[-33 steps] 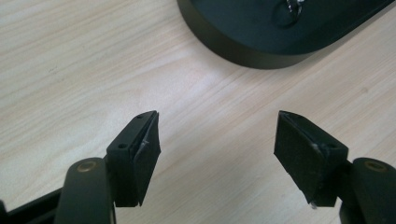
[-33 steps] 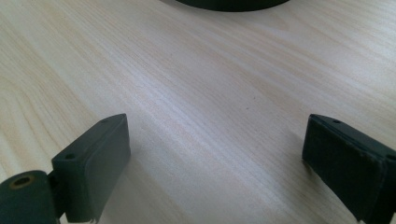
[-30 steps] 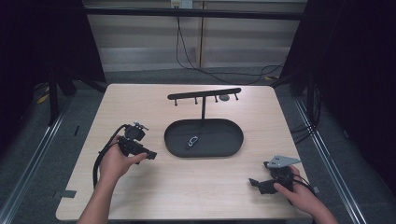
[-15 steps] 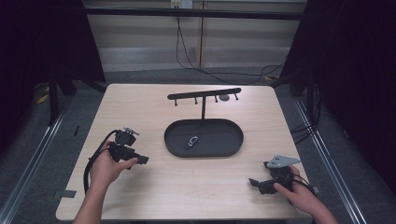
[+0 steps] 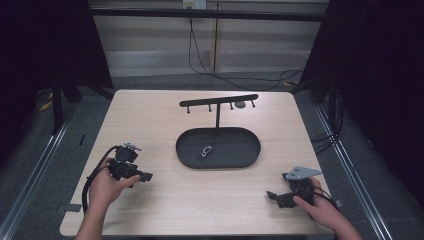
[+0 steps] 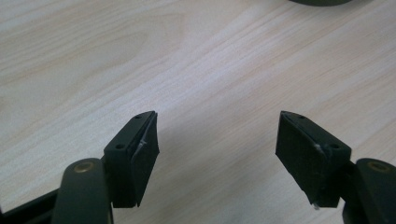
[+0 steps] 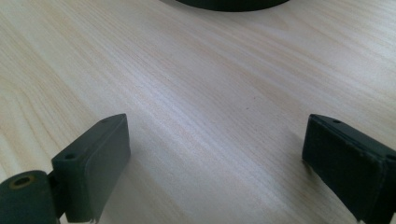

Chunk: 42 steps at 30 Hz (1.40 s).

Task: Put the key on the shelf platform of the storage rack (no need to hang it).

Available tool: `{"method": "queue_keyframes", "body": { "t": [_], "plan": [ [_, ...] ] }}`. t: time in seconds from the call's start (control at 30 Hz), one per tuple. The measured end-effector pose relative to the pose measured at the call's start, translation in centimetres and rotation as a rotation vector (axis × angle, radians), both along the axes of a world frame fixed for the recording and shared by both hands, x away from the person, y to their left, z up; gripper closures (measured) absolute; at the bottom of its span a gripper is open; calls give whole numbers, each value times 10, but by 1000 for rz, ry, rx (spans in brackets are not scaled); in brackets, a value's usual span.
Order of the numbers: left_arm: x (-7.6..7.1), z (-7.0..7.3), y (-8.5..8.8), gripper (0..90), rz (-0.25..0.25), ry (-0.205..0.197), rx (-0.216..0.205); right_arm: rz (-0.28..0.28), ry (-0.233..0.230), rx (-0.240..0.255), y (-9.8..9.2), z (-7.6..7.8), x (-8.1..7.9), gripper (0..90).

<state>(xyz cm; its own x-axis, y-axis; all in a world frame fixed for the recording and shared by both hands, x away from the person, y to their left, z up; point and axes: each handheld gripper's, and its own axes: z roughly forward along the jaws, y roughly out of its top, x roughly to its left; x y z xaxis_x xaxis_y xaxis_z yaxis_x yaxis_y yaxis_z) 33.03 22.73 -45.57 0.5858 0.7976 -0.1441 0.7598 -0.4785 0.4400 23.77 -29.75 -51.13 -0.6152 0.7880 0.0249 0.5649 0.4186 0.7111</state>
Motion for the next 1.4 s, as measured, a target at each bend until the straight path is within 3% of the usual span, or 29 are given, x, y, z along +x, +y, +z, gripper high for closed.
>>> {"method": "queue_keyframes", "body": {
  "t": [0.47, 1.4],
  "plan": [
    [-8, -12, 13, 285, -9, -22, 1, 0, 0, 0, 0, 0, 0, 73],
    [-17, -26, 20, 258, -28, -70, 17, 1, 0, 0, 0, 0, 0, 73]
  ]
}}
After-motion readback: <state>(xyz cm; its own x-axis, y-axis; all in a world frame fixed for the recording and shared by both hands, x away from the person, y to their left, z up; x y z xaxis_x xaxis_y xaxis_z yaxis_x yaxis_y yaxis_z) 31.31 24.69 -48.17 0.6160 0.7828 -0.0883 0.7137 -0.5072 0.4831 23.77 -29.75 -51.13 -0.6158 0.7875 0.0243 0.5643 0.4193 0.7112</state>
